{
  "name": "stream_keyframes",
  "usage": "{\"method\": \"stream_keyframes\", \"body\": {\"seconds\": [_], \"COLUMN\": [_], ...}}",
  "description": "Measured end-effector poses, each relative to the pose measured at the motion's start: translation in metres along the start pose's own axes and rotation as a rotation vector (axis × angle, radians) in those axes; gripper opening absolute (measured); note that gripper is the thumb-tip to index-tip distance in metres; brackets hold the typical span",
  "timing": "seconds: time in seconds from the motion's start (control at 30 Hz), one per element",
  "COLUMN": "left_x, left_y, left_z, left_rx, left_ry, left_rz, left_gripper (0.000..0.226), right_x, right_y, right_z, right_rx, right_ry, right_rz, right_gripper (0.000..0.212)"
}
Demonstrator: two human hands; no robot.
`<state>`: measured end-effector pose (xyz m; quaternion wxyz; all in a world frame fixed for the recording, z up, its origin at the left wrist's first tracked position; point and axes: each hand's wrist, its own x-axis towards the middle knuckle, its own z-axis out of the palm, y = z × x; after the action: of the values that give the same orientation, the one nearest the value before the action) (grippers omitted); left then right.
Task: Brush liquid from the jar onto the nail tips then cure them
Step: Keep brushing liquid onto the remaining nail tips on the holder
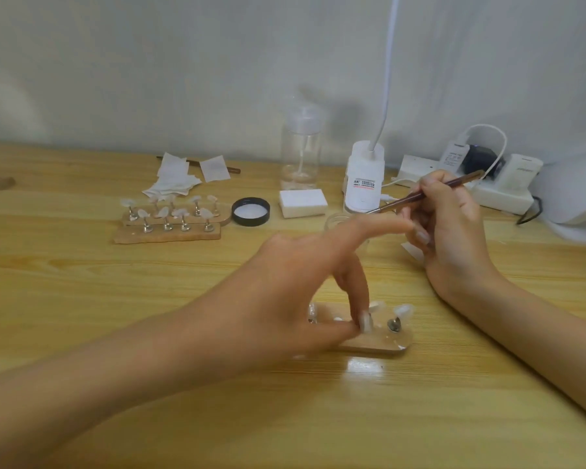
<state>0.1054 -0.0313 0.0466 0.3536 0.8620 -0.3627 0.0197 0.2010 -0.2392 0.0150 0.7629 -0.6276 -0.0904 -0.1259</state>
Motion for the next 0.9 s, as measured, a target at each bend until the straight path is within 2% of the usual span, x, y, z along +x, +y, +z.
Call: {"method": "stream_keyframes", "body": {"seconds": [0.23,0.63,0.77,0.9], "left_x": [-0.002,-0.003,-0.003,-0.002], "left_y": [-0.007,-0.014,-0.013,-0.004], "left_z": [0.009,0.012,0.012,0.016], "left_rx": [0.073,-0.039,0.147,0.331], "left_ry": [0.066,0.078,0.057,0.077], "left_rz": [-0.092,-0.218,-0.199,-0.100], "left_gripper": [0.081,0.075,0.078,0.079], "right_x": [0.002,0.000,-0.001,0.000], "right_y": [0.001,-0.002,-0.002,-0.003], "right_z": [0.000,0.000,-0.002,-0.002], "right_rx": [0.021,0.027,0.052,0.087], "right_ry": [0.001,0.019,0.052,0.115], "right_rz": [0.010,0.033,0.049,0.084], "right_gripper": [0.026,0.027,0.026,0.023]}}
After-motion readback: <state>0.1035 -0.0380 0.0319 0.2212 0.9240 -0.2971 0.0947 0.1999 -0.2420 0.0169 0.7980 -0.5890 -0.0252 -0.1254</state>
